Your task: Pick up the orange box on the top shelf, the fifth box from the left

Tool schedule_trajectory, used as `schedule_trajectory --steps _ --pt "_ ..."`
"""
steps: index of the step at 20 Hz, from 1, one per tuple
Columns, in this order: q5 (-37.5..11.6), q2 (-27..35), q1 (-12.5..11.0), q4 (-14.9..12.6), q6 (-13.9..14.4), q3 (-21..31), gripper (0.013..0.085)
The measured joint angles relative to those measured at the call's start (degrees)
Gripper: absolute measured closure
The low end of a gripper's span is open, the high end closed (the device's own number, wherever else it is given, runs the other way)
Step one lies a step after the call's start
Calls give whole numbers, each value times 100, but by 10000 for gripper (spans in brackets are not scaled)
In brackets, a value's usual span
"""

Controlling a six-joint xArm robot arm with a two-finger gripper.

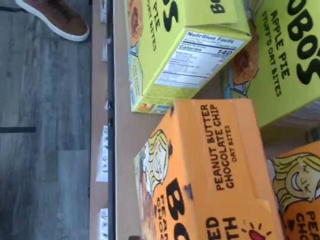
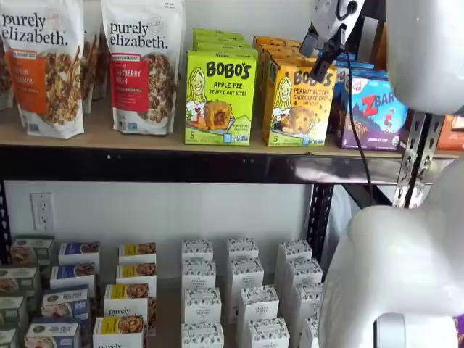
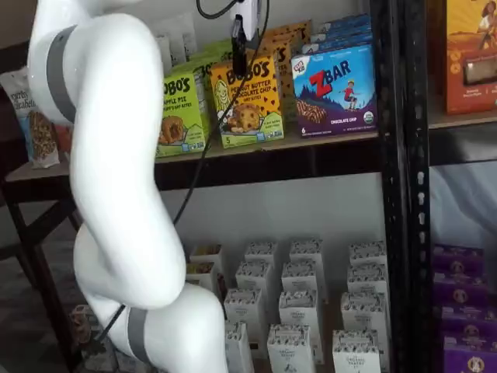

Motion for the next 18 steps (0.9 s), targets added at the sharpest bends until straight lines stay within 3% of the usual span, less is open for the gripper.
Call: schedule_trajectory --steps 5,14,18 --pt "48 41 112 -143 79 -43 130" --pt "-596 -172 523 -615 311 405 130" --pt "-474 -100 670 -742 442 349 130"
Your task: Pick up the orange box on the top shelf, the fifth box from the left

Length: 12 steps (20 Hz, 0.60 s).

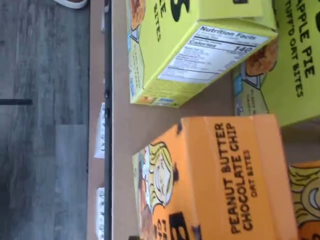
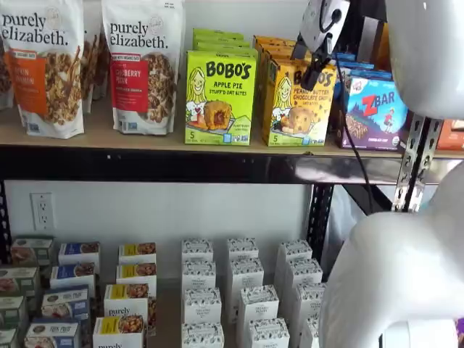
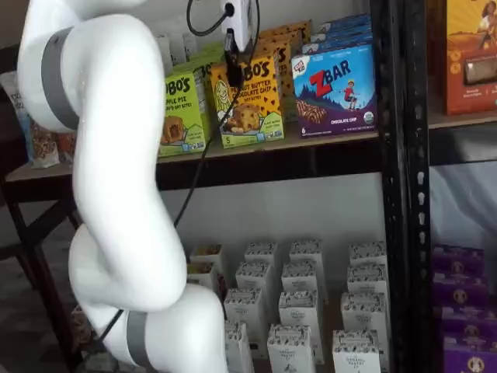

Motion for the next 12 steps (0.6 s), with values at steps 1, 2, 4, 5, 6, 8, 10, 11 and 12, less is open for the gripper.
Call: schedule_trajectory --steps 1,2,4,5,6,8,10,11,12 --pt "87 39 28 -22 31 -49 130" --pt "144 65 53 -38 56 -78 130" --pt "293 129 96 -65 102 -157 130" --pt "388 171 110 -73 121 -210 130" --pt "474 206 121 -77 135 -253 130" --pt "592 254 142 -87 159 -303 130" --pt "614 262 169 -81 182 -292 130" --pt "604 257 180 -73 192 -275 130" --pt "593 252 194 -56 205 -257 130"
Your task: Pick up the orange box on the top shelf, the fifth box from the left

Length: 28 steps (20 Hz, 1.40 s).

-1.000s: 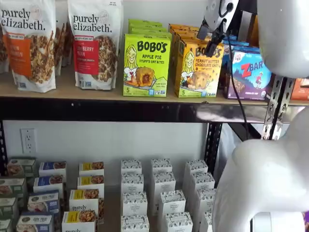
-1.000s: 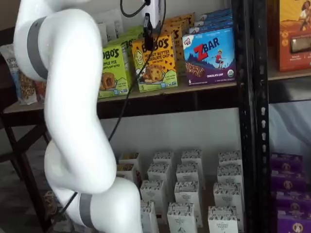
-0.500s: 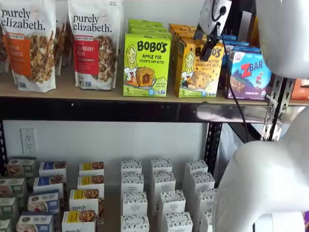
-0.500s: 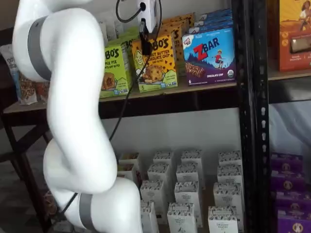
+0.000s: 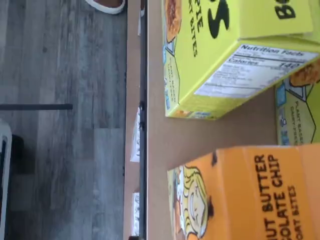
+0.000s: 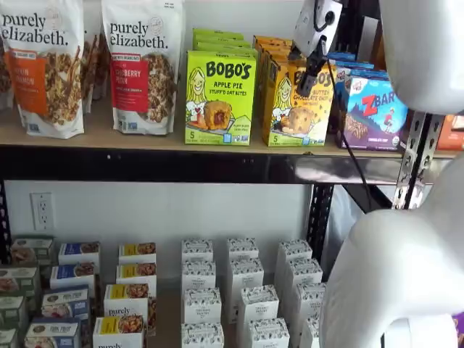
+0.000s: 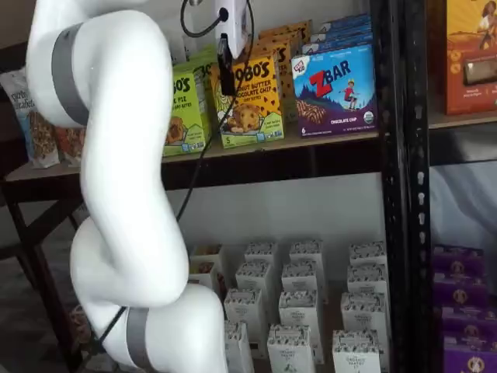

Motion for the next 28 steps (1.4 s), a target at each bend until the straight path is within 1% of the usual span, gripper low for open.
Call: schedule_trajectory --steps 5,10,11,12,13,15,16,17,18,28 --pt "-21 -5 65 8 56 47 130" --pt "-190 -75 106 15 82 189 130" --pt "-247 -99 114 17 85 230 170" --pt "-292 -118 120 17 88 262 170" --pt "-324 -131 128 15 93 284 210" --pt "-346 -138 135 2 97 301 210" --pt "-358 -144 137 5 98 311 250" --pt "-366 -148 137 10 98 319 250" --pt "-377 -153 138 14 99 328 290" --pt "-429 -176 141 0 96 369 290"
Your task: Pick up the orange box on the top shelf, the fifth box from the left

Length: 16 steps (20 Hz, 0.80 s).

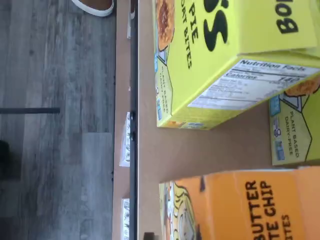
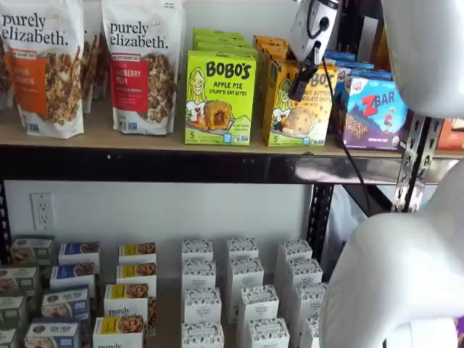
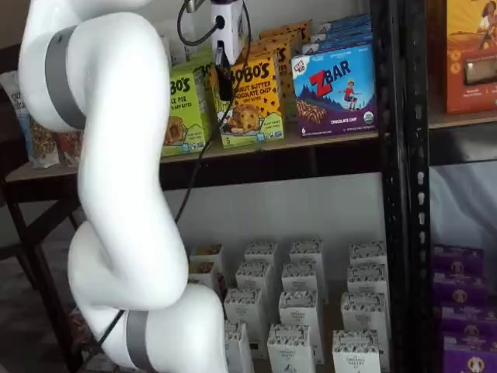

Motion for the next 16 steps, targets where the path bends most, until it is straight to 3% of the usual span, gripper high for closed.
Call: schedule_trajectory --steps 16 --pt "-55 -25 -23 70 -19 39 290"
